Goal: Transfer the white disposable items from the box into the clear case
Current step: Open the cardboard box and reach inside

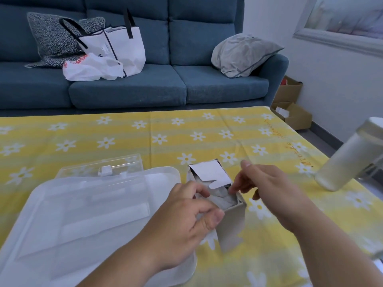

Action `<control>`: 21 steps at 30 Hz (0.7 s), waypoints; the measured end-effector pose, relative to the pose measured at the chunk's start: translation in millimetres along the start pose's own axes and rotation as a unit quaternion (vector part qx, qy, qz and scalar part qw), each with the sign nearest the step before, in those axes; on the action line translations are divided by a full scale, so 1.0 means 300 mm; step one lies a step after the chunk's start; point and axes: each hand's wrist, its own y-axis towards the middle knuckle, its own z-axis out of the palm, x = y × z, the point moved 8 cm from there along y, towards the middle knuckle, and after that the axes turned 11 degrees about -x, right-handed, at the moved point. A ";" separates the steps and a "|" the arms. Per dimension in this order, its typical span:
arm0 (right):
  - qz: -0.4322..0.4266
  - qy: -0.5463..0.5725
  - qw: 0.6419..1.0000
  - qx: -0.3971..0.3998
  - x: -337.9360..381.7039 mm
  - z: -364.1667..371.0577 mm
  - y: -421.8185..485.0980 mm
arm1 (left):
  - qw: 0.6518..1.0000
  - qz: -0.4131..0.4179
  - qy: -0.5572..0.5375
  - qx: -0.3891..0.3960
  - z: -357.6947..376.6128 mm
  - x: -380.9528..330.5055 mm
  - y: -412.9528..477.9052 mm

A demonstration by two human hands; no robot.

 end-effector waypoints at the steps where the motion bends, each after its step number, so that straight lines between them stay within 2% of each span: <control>1: -0.019 -0.040 0.999 0.007 0.004 0.016 -0.004 | 1.000 -0.001 0.003 -0.001 -0.003 0.000 0.001; 3: -0.059 -0.060 0.996 0.006 0.028 0.031 -0.013 | 1.000 0.000 0.008 -0.010 -0.013 0.001 0.006; 6: -0.099 0.093 0.990 -0.024 0.104 0.004 -0.026 | 1.000 0.004 0.018 -0.010 -0.014 0.004 0.008; 8: -0.114 0.135 0.984 -0.028 0.128 -0.005 -0.026 | 1.000 0.000 0.026 -0.001 -0.010 0.004 0.007; 14: -0.097 -0.025 0.995 -0.011 0.045 0.097 0.003 | 0.999 -0.002 0.034 -0.001 -0.011 0.006 0.007; 18: -0.140 -0.056 0.988 -0.012 0.069 0.144 0.029 | 0.999 0.006 0.039 -0.033 -0.028 0.008 0.019; 21: -0.145 -0.096 0.985 0.019 0.073 0.194 0.043 | 0.999 0.019 0.043 -0.020 -0.023 0.004 0.013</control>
